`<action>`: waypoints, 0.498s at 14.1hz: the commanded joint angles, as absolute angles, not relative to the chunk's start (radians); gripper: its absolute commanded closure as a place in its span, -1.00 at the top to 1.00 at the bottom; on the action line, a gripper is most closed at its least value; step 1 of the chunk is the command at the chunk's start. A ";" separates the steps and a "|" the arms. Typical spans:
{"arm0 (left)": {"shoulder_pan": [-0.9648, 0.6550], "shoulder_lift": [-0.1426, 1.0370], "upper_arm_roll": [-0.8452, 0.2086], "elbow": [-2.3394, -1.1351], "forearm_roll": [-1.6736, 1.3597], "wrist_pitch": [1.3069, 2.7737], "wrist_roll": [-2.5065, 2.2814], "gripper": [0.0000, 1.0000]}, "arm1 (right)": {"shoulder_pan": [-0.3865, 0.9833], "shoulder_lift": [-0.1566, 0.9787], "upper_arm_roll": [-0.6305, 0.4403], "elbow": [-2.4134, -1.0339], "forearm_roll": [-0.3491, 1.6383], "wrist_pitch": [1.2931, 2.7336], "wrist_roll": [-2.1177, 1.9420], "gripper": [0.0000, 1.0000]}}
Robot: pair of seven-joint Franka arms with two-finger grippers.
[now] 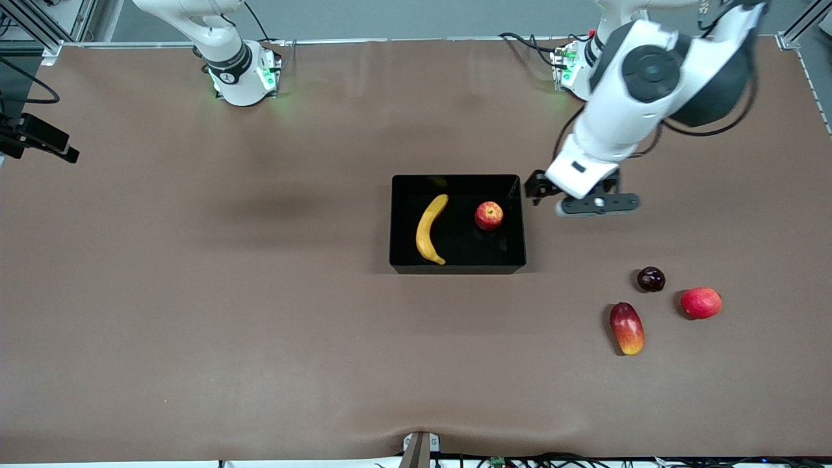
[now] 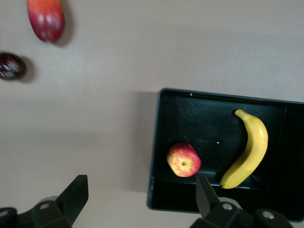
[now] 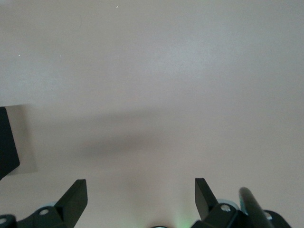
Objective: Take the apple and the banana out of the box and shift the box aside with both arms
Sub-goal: 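Move the left gripper over the red apple in the black tray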
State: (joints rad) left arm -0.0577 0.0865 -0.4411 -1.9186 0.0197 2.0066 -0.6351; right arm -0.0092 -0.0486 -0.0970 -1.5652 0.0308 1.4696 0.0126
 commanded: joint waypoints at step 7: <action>-0.187 0.337 -0.494 -1.930 0.250 2.123 -1.317 1.00 | -0.023 -0.045 -0.089 -1.555 0.044 1.470 0.006 1.00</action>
State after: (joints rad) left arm -0.1602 0.2671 -0.4915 -1.9413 0.1806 2.0869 -1.1824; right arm -0.0093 -0.0483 -0.0978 -1.5652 0.0308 1.4705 0.0126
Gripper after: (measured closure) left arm 0.000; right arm 0.000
